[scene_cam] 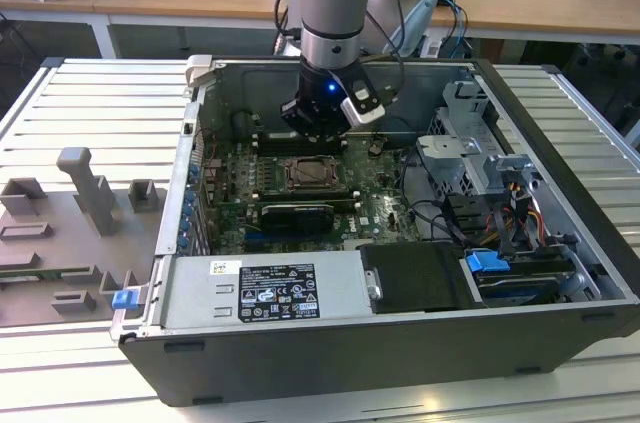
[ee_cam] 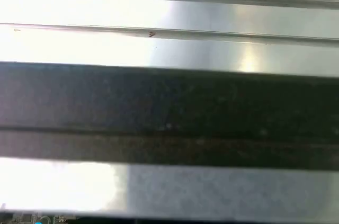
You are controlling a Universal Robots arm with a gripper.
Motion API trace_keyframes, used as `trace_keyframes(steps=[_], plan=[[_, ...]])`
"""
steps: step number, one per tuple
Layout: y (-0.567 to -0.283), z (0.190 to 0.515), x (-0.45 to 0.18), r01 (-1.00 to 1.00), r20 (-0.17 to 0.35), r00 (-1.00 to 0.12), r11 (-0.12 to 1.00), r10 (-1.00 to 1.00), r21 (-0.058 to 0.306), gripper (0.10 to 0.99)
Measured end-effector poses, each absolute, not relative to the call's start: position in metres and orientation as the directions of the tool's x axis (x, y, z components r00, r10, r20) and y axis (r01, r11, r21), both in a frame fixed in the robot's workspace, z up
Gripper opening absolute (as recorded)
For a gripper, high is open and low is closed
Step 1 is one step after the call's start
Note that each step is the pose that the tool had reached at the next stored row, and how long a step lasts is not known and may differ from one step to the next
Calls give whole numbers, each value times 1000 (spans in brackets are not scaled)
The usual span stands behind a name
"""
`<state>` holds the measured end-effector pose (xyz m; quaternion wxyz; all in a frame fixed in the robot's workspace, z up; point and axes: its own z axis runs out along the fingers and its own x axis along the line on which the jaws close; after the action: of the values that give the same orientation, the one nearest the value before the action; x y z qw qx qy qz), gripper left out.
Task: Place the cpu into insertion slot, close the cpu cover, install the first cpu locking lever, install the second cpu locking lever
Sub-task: 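Install the first cpu locking lever, then install the second cpu locking lever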
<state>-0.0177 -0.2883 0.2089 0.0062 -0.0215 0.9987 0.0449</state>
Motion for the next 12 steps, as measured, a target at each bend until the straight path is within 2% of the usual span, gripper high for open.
trace_keyframes(steps=[12], plan=[[-298,209,-18,-43,-14,-999,995,-42,89,106]])
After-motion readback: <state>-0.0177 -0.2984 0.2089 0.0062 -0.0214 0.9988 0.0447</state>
